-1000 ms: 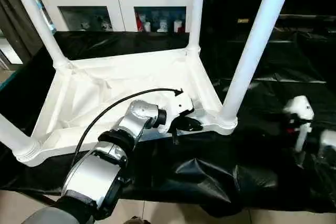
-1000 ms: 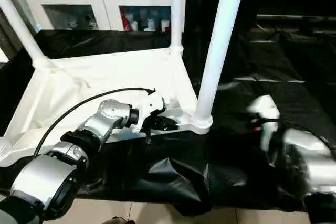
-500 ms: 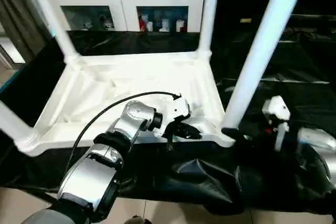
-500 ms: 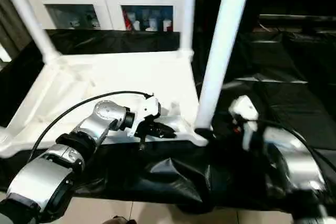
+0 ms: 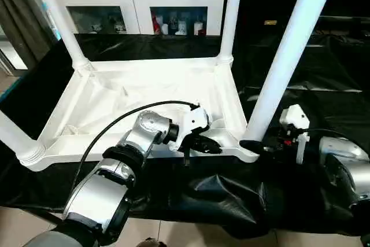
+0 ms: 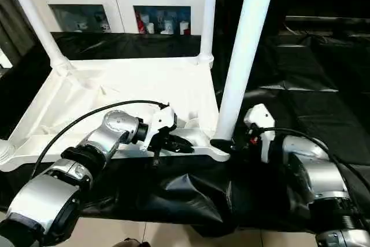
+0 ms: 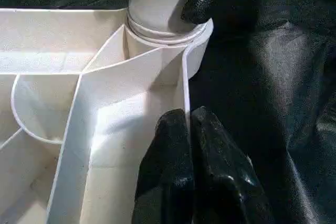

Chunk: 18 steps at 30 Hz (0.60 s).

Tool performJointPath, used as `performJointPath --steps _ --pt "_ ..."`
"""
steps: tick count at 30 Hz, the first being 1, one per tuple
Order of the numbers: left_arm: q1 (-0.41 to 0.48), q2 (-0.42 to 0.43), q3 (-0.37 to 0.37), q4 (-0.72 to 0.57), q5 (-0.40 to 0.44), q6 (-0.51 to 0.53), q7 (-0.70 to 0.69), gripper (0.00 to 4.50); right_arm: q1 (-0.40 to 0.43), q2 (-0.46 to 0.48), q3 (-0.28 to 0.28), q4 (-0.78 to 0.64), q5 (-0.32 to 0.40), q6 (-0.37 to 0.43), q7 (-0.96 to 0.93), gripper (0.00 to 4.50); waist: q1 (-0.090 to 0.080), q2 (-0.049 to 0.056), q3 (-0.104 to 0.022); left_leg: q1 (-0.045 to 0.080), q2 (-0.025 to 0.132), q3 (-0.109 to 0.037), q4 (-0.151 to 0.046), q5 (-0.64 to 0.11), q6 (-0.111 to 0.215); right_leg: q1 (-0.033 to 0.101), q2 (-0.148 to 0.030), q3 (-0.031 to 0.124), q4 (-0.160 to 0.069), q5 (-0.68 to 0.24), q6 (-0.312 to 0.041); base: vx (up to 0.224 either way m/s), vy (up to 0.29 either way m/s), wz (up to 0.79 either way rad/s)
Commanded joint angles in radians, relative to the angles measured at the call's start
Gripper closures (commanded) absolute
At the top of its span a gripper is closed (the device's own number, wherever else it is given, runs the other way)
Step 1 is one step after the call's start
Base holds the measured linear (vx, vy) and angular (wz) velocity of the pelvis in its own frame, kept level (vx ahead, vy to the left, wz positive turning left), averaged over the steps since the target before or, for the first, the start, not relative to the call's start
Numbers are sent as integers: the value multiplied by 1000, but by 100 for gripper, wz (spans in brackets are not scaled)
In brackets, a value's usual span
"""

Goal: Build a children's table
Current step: Rotate leg to tighten

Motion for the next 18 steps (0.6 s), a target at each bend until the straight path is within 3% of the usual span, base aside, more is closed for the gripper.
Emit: performJointPath --steps 1,5,10,12,14,16,17,18 --pt "3 0 -1 -32 -12 -3 -17 450 -8 13 16 10 -4 8 2 216 -1 -28 -68 22 39 -16 -59 -173 123 47 -49 18 -59 -172 -233 0 0 0" --pt "-7 -10 13 -17 -7 16 76 450 9 50 22 18 -10 14 -45 236 -5 -30 -65 23 39 -16 -62 -196 112 45 -48 18 -63 -210 -227 0 0 0" --pt "-23 -36 27 7 7 39 223 450 18 145 5 95 -77 -23 -258 247 -11 -27 -60 27 38 -18 -69 -249 76 40 -48 19 -74 -312 -198 0 0 0" --pt "-38 -66 36 24 12 63 326 450 16 230 -14 148 -112 -25 -429 250 -25 -20 -56 30 34 -23 -77 -299 40 36 -48 19 -80 -364 -180 0 0 0" --pt "-48 -83 43 32 11 77 375 450 6 270 -26 170 -124 -20 -510 250 -42 -26 -56 36 33 -26 -82 -347 14 34 -45 18 -85 -394 -168 0 0 0" --pt "-57 -99 49 40 10 88 421 450 -7 304 -41 193 -133 -10 -594 251 -53 -23 -56 38 32 -27 -83 -376 7 30 -44 20 -87 -399 -168 0 0 0" --pt "-64 -113 51 45 8 95 450 450 -25 340 -61 216 -130 -4 -664 251 -60 -14 -55 36 29 -28 -84 -393 5 28 -45 21 -88 -407 -166 0 0 0" --pt "-70 -123 53 48 6 99 473 450 -39 370 -77 233 -126 4 -719 251 -69 -17 -57 36 28 -28 -83 -402 2 29 -42 20 -91 -402 -161 0 0 0"
